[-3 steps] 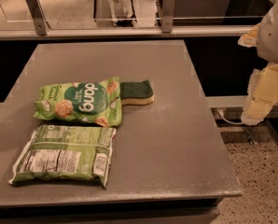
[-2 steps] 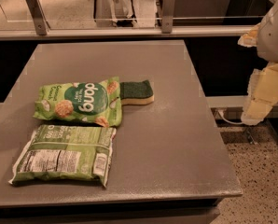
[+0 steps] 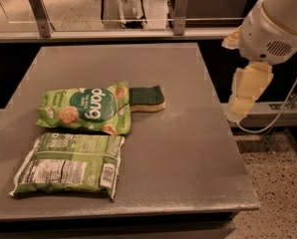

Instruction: Pick sponge

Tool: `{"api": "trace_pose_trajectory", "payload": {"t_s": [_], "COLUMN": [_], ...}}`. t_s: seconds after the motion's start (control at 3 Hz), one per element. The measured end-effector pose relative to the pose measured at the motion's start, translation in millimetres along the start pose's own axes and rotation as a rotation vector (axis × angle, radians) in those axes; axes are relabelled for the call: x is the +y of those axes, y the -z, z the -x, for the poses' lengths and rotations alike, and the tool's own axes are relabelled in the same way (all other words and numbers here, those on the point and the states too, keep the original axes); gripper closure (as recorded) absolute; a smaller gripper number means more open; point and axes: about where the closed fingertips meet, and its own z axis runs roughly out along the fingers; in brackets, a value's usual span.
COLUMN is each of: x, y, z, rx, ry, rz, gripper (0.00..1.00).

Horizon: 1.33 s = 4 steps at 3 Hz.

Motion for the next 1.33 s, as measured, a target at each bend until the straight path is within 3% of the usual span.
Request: {"api": "trace_pose_trajectory", "payload": {"t_s": [0.33, 0.67, 1.33], "x": [-3, 2, -11], "y": [-43, -121, -136], "z": [58, 129, 119], "rx": [-0.046, -0.020, -0.010], "ry": [0.089, 0.151, 0.130], "rz": [0.061, 0.138, 0.169], "gripper": [0.00, 0.00, 0.00]}}
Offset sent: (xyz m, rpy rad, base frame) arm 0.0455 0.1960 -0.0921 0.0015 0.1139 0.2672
